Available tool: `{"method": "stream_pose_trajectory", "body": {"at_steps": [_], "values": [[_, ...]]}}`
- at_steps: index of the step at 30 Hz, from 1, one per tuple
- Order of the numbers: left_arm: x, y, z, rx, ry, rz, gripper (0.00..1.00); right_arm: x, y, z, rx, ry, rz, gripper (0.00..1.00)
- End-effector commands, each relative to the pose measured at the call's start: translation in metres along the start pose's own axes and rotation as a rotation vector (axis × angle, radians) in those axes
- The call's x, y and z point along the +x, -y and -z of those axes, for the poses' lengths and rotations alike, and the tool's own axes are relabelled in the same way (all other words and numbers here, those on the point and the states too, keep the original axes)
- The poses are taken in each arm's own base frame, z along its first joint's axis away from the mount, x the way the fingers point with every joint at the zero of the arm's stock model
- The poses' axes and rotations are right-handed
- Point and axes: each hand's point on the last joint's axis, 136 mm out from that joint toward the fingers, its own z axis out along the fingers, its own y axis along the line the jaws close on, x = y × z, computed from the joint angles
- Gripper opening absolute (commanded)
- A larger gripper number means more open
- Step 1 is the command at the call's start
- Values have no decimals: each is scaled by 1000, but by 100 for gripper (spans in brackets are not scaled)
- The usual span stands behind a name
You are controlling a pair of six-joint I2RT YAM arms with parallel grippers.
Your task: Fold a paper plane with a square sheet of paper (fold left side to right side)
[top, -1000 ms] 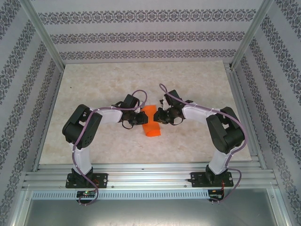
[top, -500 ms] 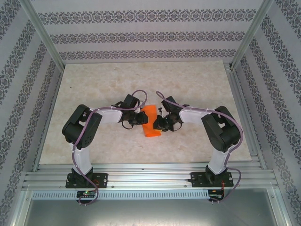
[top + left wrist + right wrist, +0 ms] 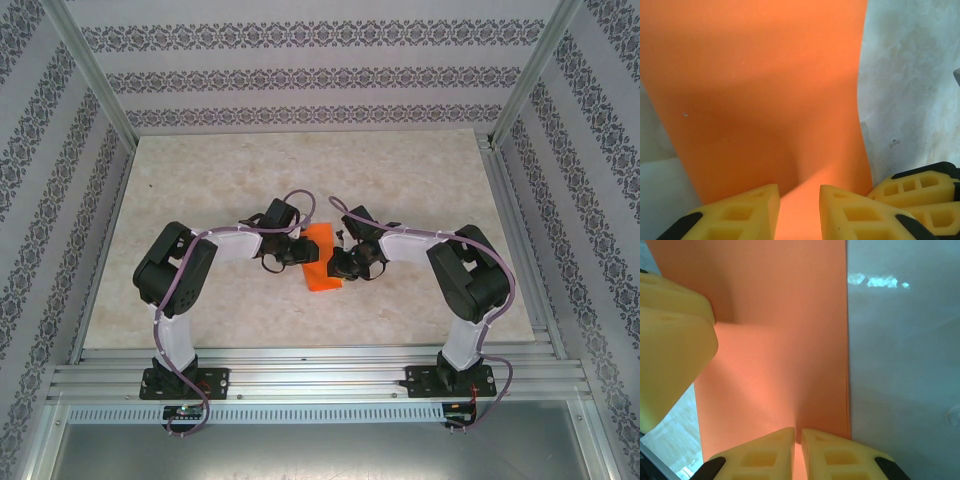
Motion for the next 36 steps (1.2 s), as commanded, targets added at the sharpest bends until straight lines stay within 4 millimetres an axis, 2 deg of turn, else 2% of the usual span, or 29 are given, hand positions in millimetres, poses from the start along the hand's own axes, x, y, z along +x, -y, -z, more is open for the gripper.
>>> {"method": "stream_pose_trajectory", "body": {"at_steps": [1, 13, 23, 29, 36], "values": [[3, -38, -1, -137, -30, 35, 30, 28, 41, -15, 166, -92, -36, 15], [-42, -49, 3, -96, 42, 59, 32, 30, 45, -16, 195, -105, -30, 14], [-76, -40, 5, -42, 90, 47, 37, 31, 47, -19, 202, -115, -32, 14], [-88, -30, 2, -1, 97, 29, 40, 31, 47, -21, 203, -117, -30, 14], [-104, -27, 0, 4, 114, 25, 43, 32, 48, -22, 207, -121, -29, 14]]}}
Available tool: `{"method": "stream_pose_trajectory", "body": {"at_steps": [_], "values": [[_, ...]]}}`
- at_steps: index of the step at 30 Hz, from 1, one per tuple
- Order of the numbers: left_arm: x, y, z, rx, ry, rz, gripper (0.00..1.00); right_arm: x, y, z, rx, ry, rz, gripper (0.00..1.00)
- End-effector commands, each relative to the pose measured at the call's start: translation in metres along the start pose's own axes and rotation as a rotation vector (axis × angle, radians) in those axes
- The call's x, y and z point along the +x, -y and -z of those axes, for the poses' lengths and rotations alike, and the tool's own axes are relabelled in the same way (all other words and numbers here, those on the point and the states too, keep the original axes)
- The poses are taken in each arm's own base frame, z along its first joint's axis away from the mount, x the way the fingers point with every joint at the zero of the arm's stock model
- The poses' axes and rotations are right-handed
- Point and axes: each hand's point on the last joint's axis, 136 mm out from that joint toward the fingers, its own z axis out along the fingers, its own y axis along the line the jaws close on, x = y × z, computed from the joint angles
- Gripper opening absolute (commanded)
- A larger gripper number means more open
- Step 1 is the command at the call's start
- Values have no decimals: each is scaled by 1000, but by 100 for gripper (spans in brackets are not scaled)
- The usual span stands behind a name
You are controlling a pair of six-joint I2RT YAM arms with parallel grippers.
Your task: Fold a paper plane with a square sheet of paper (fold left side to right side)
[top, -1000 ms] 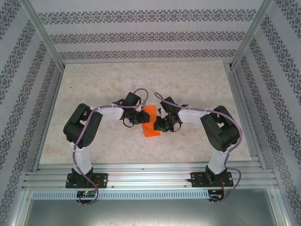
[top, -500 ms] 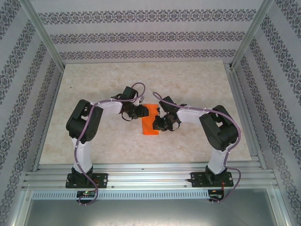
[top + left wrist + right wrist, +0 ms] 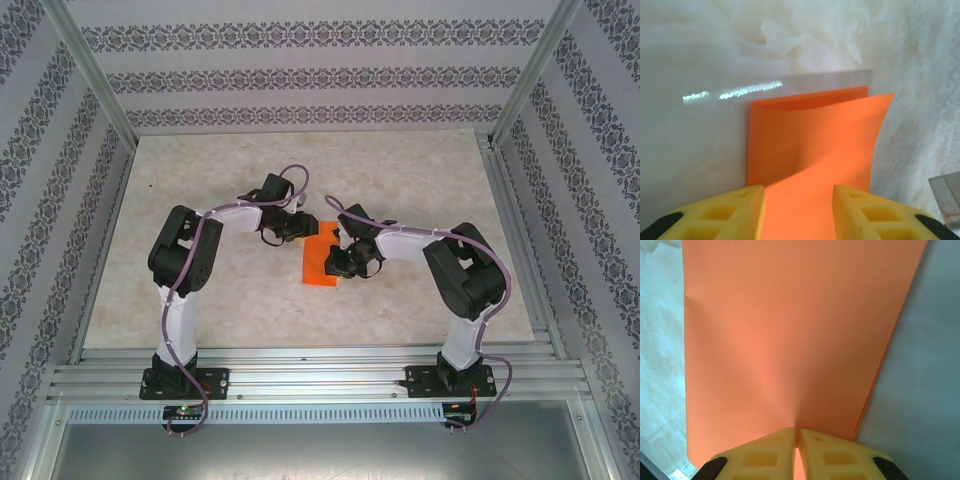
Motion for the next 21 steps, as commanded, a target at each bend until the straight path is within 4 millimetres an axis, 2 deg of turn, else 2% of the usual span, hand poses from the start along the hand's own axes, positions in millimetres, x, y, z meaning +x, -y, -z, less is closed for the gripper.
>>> {"method": "stream_pose_trajectory", "body": {"at_steps": [1, 6, 13, 17, 21], "values": [[-32, -14, 3, -39, 84, -27, 43, 38, 50, -18, 192, -124, -48, 14], [-47, -9, 6, -25, 107, -27, 45, 38, 49, -18, 193, -122, -45, 14], [-56, -6, 4, 4, 114, -31, 45, 38, 50, -18, 198, -122, -45, 14], [-57, -14, 25, -30, 153, -30, 43, 38, 50, -18, 200, -121, -48, 14], [-48, -15, 50, -24, 186, -48, 35, 37, 50, -19, 199, -120, -45, 14]]}}
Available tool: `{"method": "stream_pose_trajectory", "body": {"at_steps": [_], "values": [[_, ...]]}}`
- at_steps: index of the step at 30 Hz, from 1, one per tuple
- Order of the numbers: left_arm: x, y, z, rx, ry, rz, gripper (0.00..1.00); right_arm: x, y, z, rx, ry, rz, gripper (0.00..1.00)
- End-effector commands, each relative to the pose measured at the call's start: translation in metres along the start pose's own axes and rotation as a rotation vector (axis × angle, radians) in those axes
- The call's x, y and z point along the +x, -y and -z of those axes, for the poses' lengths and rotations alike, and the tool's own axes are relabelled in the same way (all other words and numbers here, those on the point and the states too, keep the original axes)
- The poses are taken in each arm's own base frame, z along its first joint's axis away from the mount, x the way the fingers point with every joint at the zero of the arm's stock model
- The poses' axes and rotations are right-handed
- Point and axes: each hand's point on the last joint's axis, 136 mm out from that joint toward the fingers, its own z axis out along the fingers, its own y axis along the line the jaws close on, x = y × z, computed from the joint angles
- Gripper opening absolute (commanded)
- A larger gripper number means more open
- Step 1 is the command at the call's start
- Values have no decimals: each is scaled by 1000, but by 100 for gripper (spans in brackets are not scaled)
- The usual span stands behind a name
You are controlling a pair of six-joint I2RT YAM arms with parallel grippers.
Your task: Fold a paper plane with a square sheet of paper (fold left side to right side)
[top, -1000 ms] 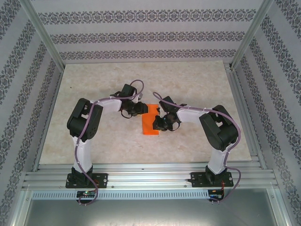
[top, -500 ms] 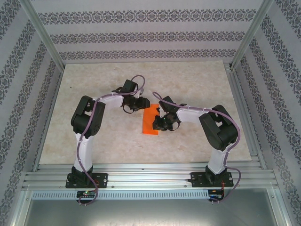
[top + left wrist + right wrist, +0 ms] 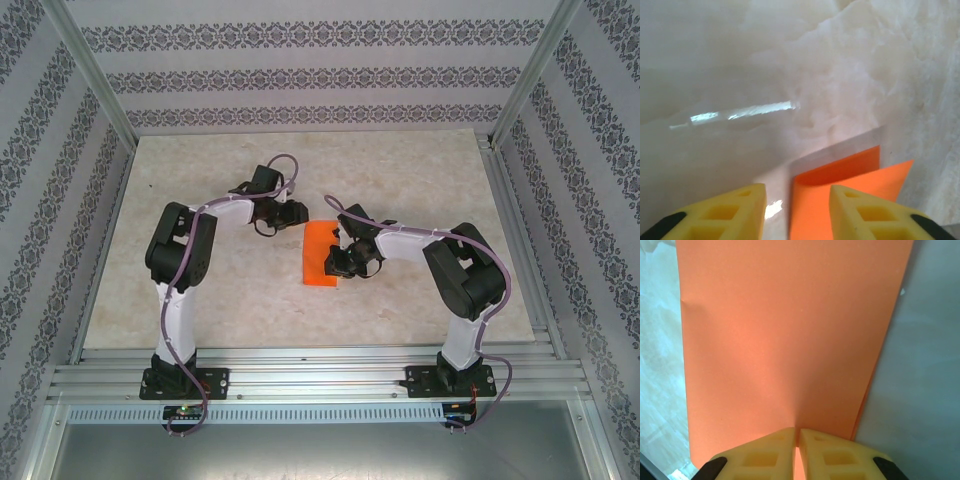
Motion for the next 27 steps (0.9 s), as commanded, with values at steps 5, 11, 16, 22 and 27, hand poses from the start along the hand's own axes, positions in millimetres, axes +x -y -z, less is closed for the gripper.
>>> {"method": "stream_pose_trajectory", "body": {"at_steps": [5, 11, 16, 22, 27], "values": [[12, 35, 31, 174, 22, -82, 27, 35, 50, -19, 198, -120, -45, 14], [31, 51, 14, 228, -27, -90, 22, 35, 50, -19, 206, -122, -43, 14], [35, 48, -5, 211, -53, -81, 22, 34, 50, -19, 211, -124, -39, 14], [28, 32, -20, 138, -41, -78, 22, 35, 50, -19, 217, -128, -40, 14], [15, 21, -26, 69, -2, -103, 23, 35, 51, -18, 228, -131, -35, 14]]}}
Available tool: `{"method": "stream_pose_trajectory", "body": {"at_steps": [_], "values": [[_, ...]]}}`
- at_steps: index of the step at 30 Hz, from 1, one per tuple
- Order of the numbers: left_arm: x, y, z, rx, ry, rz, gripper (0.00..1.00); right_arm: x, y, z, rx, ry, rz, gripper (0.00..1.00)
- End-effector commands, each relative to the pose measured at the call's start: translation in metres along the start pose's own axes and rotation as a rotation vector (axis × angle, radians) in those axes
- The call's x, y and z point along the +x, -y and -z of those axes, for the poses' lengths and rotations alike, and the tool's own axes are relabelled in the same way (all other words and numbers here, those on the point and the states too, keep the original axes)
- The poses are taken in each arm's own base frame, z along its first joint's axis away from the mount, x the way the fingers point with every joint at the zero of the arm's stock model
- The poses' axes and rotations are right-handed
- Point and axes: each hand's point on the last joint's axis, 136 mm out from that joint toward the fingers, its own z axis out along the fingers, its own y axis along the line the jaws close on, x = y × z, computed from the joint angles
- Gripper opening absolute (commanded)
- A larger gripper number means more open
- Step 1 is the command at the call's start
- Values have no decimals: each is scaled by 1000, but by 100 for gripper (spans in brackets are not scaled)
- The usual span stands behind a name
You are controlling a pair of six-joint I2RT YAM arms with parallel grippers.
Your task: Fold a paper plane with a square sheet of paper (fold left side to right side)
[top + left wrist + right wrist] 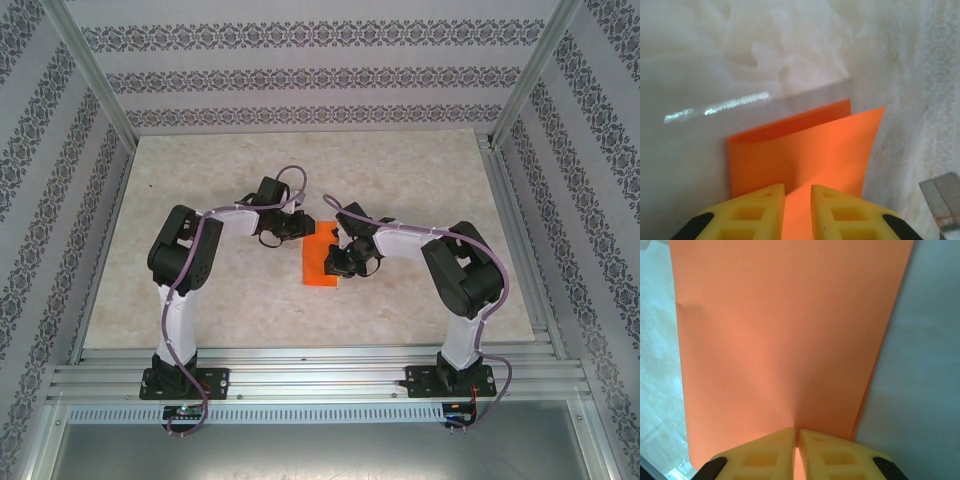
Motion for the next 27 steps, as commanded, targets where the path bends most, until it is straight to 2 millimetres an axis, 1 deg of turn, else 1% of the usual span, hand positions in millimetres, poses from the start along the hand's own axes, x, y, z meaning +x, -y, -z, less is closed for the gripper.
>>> {"method": "stream_pose_trajectory", "body": {"at_steps": [1, 4, 12, 16, 21, 23, 27], "values": [[-16, -11, -6, -77, 48, -60, 23, 35, 51, -19, 208, -112, -37, 14], [-24, -24, -7, -137, 69, -78, 23, 35, 50, -19, 209, -114, -32, 14], [-36, -36, -12, -192, 79, -110, 24, 37, 52, -19, 218, -120, -33, 14], [-40, -45, -9, -246, 83, -123, 25, 37, 53, -20, 217, -119, -34, 14], [-47, -55, 0, -253, 96, -116, 26, 38, 52, -21, 214, -121, -37, 14], [-52, -54, 6, -246, 105, -120, 28, 37, 52, -22, 209, -121, -38, 14], [-63, -33, 34, -207, 158, -154, 31, 37, 51, -23, 205, -120, -39, 14]]}}
